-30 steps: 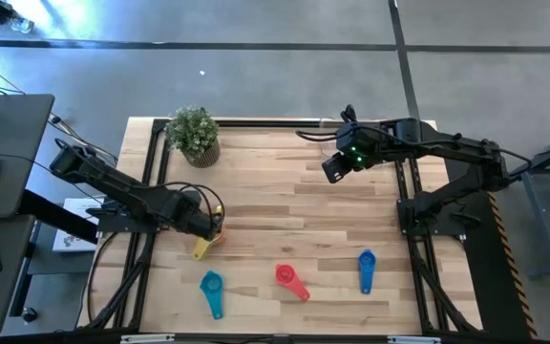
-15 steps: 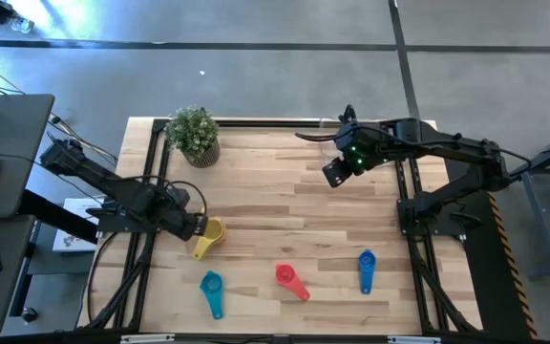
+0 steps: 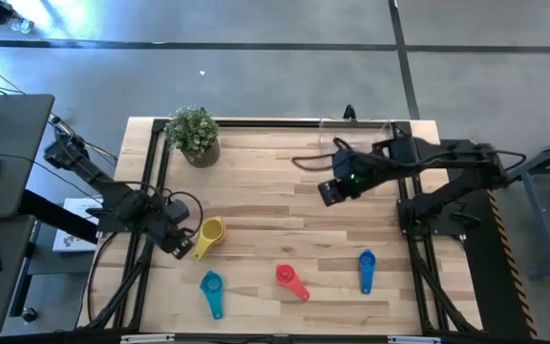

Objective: Nest measuring cups in basket
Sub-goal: Adjust the nested measuring cups

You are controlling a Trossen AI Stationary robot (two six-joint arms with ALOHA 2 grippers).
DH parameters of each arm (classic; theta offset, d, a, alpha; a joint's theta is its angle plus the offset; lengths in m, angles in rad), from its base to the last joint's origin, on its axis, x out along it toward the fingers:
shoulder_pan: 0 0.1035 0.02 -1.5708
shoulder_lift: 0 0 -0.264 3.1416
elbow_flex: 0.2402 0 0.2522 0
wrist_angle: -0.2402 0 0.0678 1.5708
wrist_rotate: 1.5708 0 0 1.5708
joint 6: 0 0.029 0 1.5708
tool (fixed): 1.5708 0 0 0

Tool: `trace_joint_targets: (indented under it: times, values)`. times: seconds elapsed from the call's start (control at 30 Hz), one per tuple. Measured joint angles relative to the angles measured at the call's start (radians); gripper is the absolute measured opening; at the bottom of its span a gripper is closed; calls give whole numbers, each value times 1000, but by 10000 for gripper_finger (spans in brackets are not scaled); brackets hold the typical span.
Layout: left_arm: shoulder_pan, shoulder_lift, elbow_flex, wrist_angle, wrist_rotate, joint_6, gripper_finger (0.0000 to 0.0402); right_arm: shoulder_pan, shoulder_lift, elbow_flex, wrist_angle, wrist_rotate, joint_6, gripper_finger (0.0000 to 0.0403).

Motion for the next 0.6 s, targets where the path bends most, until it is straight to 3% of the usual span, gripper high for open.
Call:
trace_joint_targets:
  times: [0.33,0.6]
  values:
    - [-25,4,-107,11,17,-14,94,109,93,0,55,42,123,97]
    - [-14,4,-215,165,32,-32,90,111,109,0,127,74,121,97]
